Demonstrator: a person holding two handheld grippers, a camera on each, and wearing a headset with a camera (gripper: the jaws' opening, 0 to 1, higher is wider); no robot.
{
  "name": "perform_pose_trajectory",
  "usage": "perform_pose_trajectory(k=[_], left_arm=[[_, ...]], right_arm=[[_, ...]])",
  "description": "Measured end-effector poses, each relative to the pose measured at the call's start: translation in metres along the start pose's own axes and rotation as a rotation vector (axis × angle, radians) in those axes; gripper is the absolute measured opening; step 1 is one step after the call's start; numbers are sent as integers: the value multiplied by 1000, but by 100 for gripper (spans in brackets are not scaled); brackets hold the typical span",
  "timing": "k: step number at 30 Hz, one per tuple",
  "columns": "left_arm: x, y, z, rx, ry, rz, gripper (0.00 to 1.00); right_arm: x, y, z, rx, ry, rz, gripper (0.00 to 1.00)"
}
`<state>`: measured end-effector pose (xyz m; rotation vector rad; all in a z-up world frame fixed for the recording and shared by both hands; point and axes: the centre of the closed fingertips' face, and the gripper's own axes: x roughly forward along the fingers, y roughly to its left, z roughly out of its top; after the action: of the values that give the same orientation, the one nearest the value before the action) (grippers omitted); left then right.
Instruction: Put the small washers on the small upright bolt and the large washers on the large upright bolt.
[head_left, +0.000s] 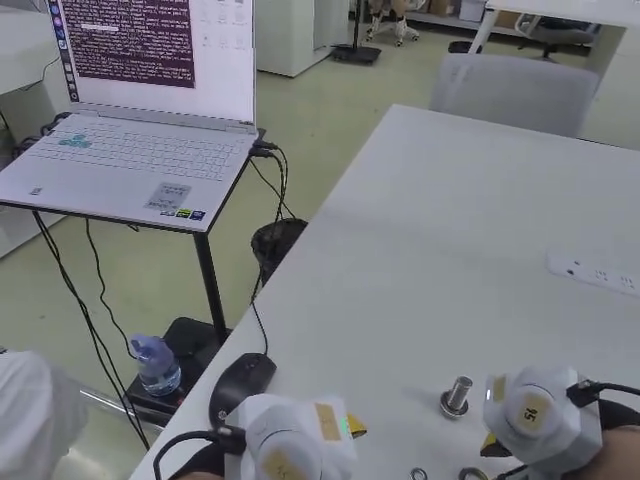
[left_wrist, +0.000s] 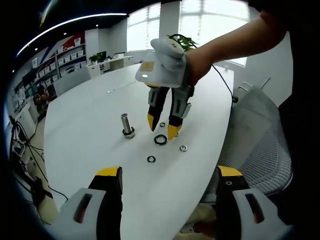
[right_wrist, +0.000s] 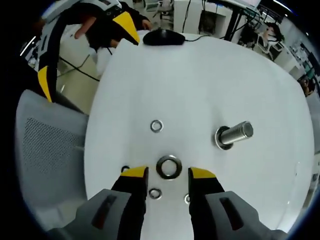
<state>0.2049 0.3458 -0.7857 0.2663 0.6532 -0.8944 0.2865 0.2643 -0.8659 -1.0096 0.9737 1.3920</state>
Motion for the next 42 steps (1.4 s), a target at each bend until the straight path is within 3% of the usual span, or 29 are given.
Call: perform_pose_trajectory(k=[5, 26, 34, 42], left_arm=[[-1, 0, -2, -1, 7, -4, 75], [-1, -2, -7, -6, 11, 1, 73], [-2, -1, -6, -7, 9, 3, 73], [-1, -3, -7, -9, 11, 0, 71]], right_arm=[[3, -1, 4, 12, -15, -15, 33], [14, -3, -5, 21, -4, -32, 31], [14, -1, -6, 16, 32, -38, 25], [14, 1, -5, -7, 71, -31, 25]])
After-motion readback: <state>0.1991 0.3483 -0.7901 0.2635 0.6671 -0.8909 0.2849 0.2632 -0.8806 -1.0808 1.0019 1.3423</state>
